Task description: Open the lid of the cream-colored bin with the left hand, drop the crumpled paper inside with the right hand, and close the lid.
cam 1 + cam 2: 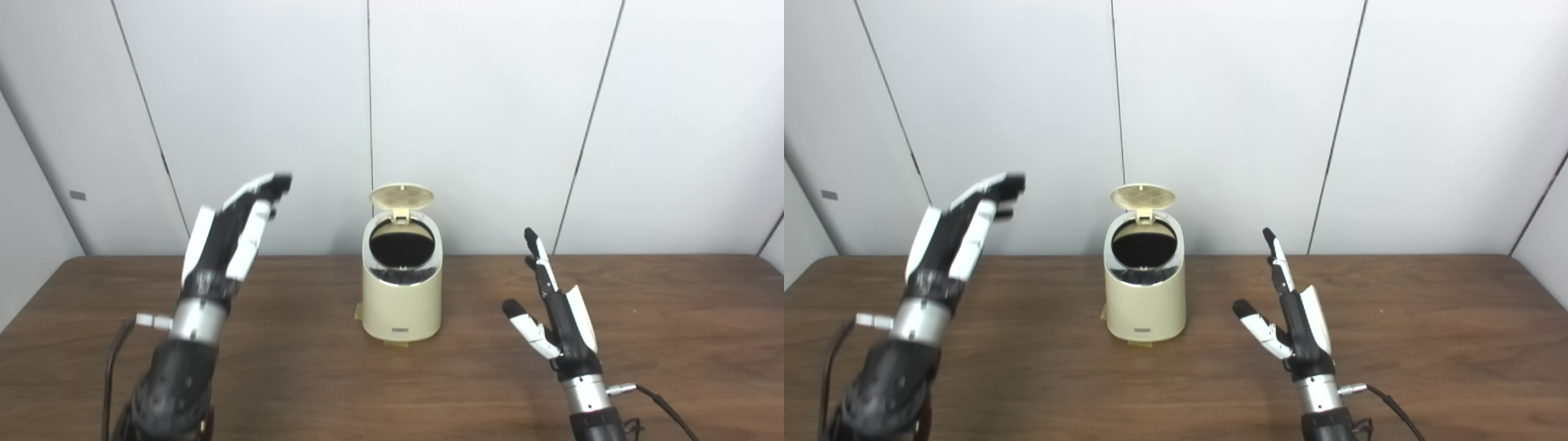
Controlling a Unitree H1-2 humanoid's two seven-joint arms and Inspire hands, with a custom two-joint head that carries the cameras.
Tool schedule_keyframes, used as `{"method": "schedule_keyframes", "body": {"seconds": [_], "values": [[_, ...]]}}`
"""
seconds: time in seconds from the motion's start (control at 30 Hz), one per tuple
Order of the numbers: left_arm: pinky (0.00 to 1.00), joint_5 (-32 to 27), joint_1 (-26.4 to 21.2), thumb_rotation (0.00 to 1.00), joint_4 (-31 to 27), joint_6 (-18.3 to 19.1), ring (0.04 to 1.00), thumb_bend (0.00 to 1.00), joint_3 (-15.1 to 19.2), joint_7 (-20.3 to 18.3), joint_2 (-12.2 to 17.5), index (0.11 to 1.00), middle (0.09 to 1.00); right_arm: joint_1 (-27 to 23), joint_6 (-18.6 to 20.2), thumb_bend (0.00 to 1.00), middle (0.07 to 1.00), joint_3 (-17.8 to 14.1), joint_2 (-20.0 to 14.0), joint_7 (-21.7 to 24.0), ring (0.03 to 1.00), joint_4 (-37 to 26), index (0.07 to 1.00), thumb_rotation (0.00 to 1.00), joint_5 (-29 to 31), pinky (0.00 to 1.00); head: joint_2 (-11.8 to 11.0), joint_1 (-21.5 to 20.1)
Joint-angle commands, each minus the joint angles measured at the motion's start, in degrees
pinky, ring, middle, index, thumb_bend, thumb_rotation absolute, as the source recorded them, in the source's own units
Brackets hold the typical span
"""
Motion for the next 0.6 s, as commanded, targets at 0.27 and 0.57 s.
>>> {"method": "schedule_keyframes", "body": {"seconds": [0.27,0.57], "values": [[0.91,16.4,-21.5,1.0,8.4,9.6,0.936,0.86,-11.8,-11.4,4.8,0.851,0.905,5.0,-1.7,0.53,1.0,-1.1,3.3,0.8,0.997,3.6,1.0,0.97,-2.4,0.96,0.0,0.1],[1.0,25.1,-26.6,1.0,14.6,9.2,0.976,0.99,-17.7,-15.6,3.0,0.843,0.911,5.1,-1.6,0.54,0.999,-2.6,4.2,1.6,0.983,3.4,0.999,0.97,-4.2,0.94,0.1,0.2]]}}
